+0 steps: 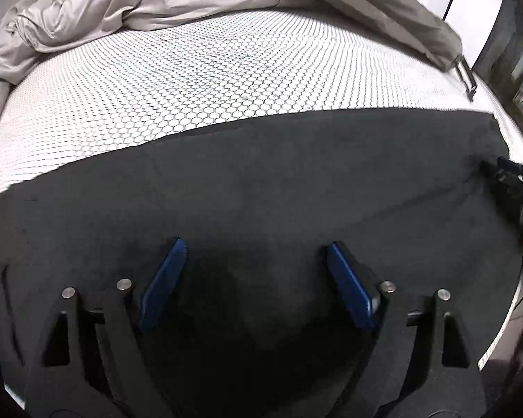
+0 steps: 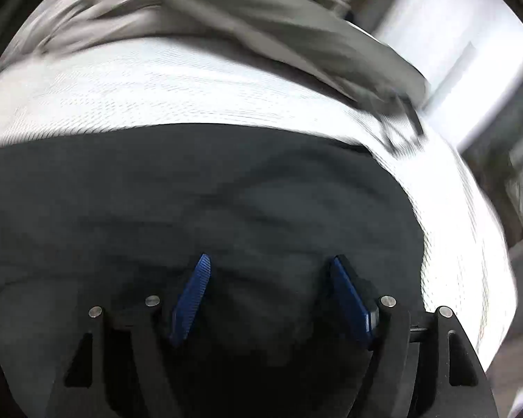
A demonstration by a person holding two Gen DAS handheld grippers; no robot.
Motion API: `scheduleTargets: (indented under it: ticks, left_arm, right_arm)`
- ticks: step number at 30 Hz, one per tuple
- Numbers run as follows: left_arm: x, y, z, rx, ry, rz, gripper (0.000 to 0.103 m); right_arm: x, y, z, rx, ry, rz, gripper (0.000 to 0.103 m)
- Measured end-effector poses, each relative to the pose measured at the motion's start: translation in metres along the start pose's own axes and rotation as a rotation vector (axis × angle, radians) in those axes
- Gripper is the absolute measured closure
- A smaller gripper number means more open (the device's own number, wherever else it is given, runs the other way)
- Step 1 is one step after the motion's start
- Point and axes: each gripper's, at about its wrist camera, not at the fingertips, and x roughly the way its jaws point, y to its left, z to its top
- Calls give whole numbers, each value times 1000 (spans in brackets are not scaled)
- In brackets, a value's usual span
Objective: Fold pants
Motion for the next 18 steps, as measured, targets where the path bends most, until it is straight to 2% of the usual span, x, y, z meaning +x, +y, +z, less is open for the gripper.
scheduleTargets:
  ticks: [2, 4, 6, 8, 10, 13, 14, 15, 16, 18]
  left_arm:
    - [-10, -9, 2, 27, -10, -4, 21]
    - [-24, -23, 12, 59, -76, -50, 21]
    - [-24, -31, 22, 66, -132, -18, 21]
    - [-12, -34, 28, 42, -121, 7, 21]
    - [7, -35, 27, 23, -64, -11, 21]
    - [20, -34, 24, 12, -47, -9, 18]
    - [19, -33, 24, 14, -45, -18, 17]
    - [20, -32, 23, 19, -44, -23, 16]
    - [19, -32, 22, 25, -45, -27, 15]
    - [19, -30, 20, 31, -44, -29, 13]
  right_arm:
    - [-15, 7, 2, -15, -29, 17, 34]
    - [-31, 24, 8, -52, -79, 92, 34]
    - [-45, 49, 10, -97, -100, 153, 34]
    - [-41, 82, 13, -159, -97, 180, 34]
    - [-21, 114, 24, -215, -63, 190, 34]
    - [-2, 128, 24, -284, -43, 118, 34]
    - [1, 121, 28, -259, -43, 110, 33]
    - [5, 107, 32, -221, -38, 66, 33]
    - [11, 93, 35, -194, -36, 1, 33]
    - [23, 57, 38, -128, -28, -206, 29]
